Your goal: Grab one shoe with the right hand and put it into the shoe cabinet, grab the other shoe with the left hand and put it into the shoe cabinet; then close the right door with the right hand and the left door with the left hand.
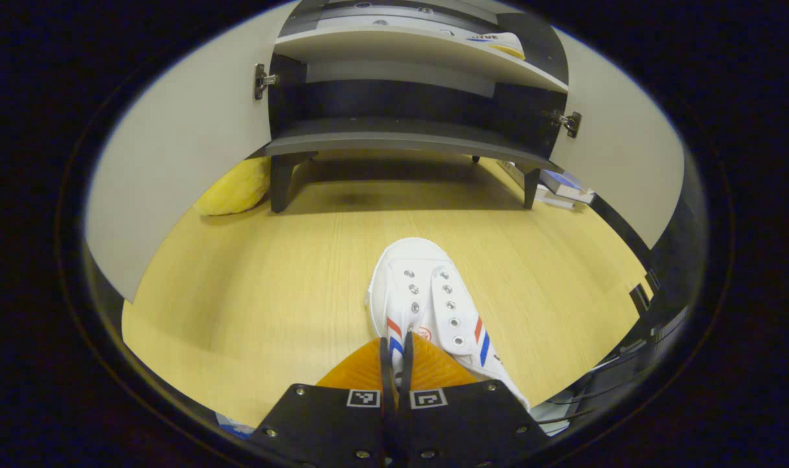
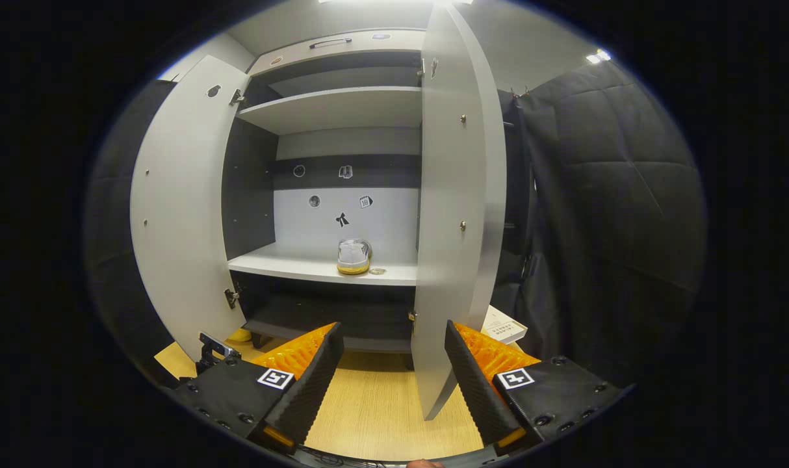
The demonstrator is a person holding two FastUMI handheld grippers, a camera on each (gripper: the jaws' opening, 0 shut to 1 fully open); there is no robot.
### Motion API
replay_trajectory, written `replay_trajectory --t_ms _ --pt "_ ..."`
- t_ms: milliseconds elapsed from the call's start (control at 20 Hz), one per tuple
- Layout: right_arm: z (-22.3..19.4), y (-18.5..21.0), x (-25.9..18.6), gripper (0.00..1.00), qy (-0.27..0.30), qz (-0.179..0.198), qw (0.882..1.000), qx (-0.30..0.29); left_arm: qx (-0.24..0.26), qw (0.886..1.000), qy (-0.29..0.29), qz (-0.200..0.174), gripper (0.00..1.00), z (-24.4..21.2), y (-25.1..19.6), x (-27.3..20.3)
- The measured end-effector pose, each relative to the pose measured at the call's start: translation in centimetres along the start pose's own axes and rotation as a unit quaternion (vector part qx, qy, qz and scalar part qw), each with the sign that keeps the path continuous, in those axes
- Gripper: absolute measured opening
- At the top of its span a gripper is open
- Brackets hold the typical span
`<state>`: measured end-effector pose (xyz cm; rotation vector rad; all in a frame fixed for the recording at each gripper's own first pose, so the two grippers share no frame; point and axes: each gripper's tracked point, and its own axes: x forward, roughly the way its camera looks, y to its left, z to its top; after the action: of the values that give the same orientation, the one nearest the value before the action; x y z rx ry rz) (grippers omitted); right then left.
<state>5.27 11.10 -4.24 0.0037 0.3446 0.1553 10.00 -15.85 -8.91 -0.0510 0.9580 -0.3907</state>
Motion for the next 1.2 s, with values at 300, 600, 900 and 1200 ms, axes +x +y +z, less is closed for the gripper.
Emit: replay_trajectory --t_ms 300,600,900,1200 --pt "0.4 -0.9 -0.5 0.96 -0.009 -0.004 1.0 0.002 -0.011 0.999 -0.036 0.0 0.02 3.4 1.0 -2.6" --pt "0.8 -1.2 -0.7 0.98 -0.018 -0.001 1.0 0.007 -0.013 0.996 -0.086 0.0 0.01 9.5 0.8 -5.3" --pt "1.0 -1.3 -0.7 0.96 -0.021 0.0 1.0 0.003 -0.011 0.989 -0.146 -0.013 0.02 16.1 -0.4 -8.2" --pt "1.3 -1.3 -0.9 0.98 -0.027 -0.002 1.0 0.006 -0.005 0.978 -0.206 -0.025 0.01 22.5 -1.0 -10.8"
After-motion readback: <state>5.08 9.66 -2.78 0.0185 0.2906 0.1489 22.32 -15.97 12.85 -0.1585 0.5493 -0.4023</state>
